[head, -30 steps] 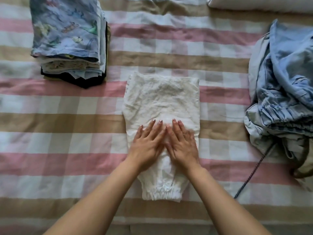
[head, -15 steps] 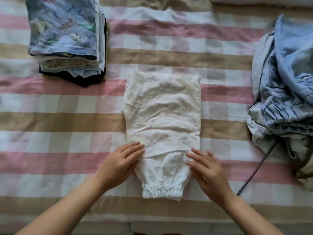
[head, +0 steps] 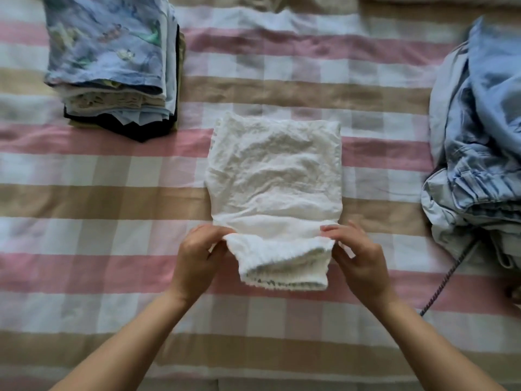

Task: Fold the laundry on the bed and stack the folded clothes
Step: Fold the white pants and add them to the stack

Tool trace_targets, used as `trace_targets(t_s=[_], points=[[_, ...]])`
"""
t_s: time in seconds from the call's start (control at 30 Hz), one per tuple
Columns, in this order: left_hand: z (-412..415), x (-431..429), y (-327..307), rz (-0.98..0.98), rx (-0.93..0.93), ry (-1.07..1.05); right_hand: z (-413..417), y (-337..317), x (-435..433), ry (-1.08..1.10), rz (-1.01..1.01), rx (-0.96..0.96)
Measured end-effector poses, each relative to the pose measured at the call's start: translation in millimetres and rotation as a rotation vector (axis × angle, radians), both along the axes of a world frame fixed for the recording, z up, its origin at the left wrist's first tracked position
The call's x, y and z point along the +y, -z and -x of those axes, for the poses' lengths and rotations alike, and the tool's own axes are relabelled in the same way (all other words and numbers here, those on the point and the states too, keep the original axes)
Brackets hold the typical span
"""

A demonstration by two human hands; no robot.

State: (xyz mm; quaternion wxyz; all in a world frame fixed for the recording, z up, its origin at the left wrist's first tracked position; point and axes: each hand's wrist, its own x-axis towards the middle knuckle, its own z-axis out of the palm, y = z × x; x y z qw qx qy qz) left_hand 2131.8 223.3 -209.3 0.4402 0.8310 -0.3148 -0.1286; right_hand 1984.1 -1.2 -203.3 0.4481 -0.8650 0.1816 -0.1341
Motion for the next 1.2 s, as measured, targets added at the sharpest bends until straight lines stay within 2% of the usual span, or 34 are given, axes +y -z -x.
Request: trace_targets(t_s=[0.07, 0.13, 0.23, 0.33, 0.4, 0.5, 0.57, 0.63, 0.7, 0.77, 0.83, 0.97, 1.2], points=[[-17.6, -15.4, -4.7, 0.081, 0.165, -0.151, -26.1, -8.5, -12.2, 0.093, -0.26, -0.025], [-37.3, -36.1, -7.4, 0.11, 0.273, -0.202, -54.9, -11.5, -25.9, 0.165, -0.339, -0.02], [-67.6, -68.1, -5.2, 0.106, 0.348, -0.275, -94.1, -4.6, -43.8, 0.263, -0.313, 0.029], [-90.1, -87.6, 4.6, 0.054, 0.342, -0.33, -117.8, 7.0, -51.9, 0.337, -0.197, 0.089], [-98.4, -93.7, 11.0, -0.004, 0.336, -0.347, -123.6, 15.0, -53.7, 0.385, -0.113, 0.199], [-99.3, -98.8, 14.2, -0.161, 0.278, -0.382, -125.9, 25.9, -52.2, 0.445, 0.023, 0.401], [-95.5, -98.3, 12.8, -0.248, 0.172, -0.452, -126.8, 25.1, -49.1, 0.535, 0.083, 0.426], [-92.5, -92.5, 11.5, -0.316, 0.089, -0.575, -125.2, 19.5, -45.7, 0.666, 0.057, 0.419], [-88.4, -87.2, 7.8, -0.302, 0.234, -0.645, -121.9, 16.4, -41.4, 0.681, -0.02, 0.457], [-86.8, -88.3, 5.1, -0.196, 0.454, -0.632, -121.0, 14.7, -37.7, 0.632, -0.13, 0.492], [-90.5, -93.8, 1.9, -0.152, 0.556, -0.584, -125.5, 9.8, -36.9, 0.6, -0.18, 0.483], [-104.3, -97.7, -11.3, -0.18, 0.526, -0.474, -138.6, -10.0, -34.3, 0.537, -0.143, 0.396], [-152.8, -47.3, -74.0, 0.05, 0.278, -0.498, -196.3, -82.2, -4.3, 0.467, -0.101, 0.101]])
